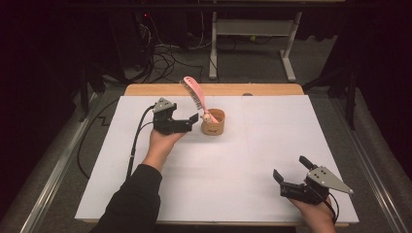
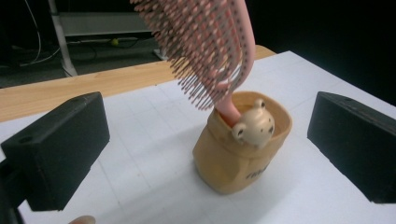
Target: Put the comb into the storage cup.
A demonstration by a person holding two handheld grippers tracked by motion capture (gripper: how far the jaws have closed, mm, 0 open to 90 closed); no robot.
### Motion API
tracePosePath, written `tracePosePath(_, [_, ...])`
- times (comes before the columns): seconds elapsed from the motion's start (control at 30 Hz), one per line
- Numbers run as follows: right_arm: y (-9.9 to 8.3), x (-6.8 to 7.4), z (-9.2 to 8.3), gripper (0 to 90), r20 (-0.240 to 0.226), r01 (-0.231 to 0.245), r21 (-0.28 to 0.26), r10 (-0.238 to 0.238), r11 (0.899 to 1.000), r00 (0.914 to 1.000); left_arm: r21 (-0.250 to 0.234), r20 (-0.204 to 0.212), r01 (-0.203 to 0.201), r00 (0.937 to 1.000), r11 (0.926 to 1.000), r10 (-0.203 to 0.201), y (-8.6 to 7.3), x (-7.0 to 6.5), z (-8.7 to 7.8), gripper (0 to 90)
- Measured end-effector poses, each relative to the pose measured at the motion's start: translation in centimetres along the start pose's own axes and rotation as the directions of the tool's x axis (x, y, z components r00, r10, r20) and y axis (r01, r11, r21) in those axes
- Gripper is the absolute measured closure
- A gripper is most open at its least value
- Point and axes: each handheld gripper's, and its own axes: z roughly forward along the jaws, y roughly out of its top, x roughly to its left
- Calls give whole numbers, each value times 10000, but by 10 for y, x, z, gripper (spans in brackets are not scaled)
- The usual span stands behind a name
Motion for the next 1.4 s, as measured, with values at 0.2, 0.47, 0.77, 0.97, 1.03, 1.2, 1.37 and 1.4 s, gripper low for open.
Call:
tracePosePath(0.2, [0,0,0,0,8,26,34,-26,10000,10000,-94,-45,-38,10000,9999,38,-14,3,-14,0])
tracePosePath(0.47, [-1,1,0,1,14,8,51,-8,10000,10000,-87,-28,-49,10000,10000,48,-35,5,-38,0])
tracePosePath(0.77, [-1,1,0,1,21,8,51,-8,10000,10000,225,-99,-495,9987,9985,497,-58,1,-72,0])
tracePosePath(0.97, [-1,1,0,1,49,23,76,-23,10000,10000,349,-34,-611,9981,9975,613,-77,-6,-99,0])
tracePosePath(1.03, [-1,1,0,0,37,16,86,-16,10000,10000,344,-6,-574,9983,9978,574,-84,-7,-108,0])
tracePosePath(1.2, [-2,1,0,0,9,4,95,-4,10000,10000,326,-2,-473,9989,9983,474,-98,-10,-129,0])
tracePosePath(1.37, [-2,2,-2,0,-11,-48,92,48,9999,10000,62,-101,-773,9969,9970,774,-107,-18,-152,0])
tracePosePath(1.4, [-2,2,-2,1,-24,-23,96,23,10000,10000,-264,-13,-708,9975,9971,708,-108,-20,-159,0])
